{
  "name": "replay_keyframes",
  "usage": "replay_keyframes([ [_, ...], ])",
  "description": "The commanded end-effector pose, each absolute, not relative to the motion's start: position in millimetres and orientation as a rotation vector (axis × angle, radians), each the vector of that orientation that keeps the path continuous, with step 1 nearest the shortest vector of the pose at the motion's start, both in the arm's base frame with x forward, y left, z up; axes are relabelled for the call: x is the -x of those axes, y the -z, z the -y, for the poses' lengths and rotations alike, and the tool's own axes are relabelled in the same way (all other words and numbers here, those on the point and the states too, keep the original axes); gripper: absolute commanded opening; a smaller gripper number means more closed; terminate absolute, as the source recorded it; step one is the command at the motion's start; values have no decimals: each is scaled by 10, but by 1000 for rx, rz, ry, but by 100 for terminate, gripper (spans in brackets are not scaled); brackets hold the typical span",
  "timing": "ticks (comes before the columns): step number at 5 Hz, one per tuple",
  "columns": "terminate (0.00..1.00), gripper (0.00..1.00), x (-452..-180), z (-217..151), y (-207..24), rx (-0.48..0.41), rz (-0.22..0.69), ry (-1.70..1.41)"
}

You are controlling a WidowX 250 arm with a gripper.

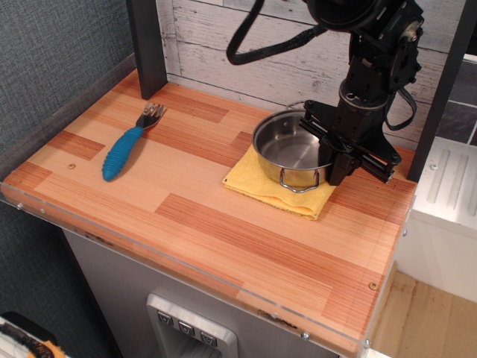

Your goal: Place the silver pan on the yellow rag.

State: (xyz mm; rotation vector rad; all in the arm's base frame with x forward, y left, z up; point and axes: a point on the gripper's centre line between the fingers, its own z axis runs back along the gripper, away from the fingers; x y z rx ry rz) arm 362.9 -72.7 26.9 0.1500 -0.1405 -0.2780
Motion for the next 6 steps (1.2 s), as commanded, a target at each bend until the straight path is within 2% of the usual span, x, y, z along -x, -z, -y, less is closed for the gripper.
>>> replay_keyframes([
  [1,0,0,-3611,686,-403,-153,192,258],
  [3,0,0,-3525,648,-450,-154,204,244],
  [4,0,100,-3548,649,-438,-144,181,256],
  [6,0,100,-3574,590,-523,-111,207,258],
])
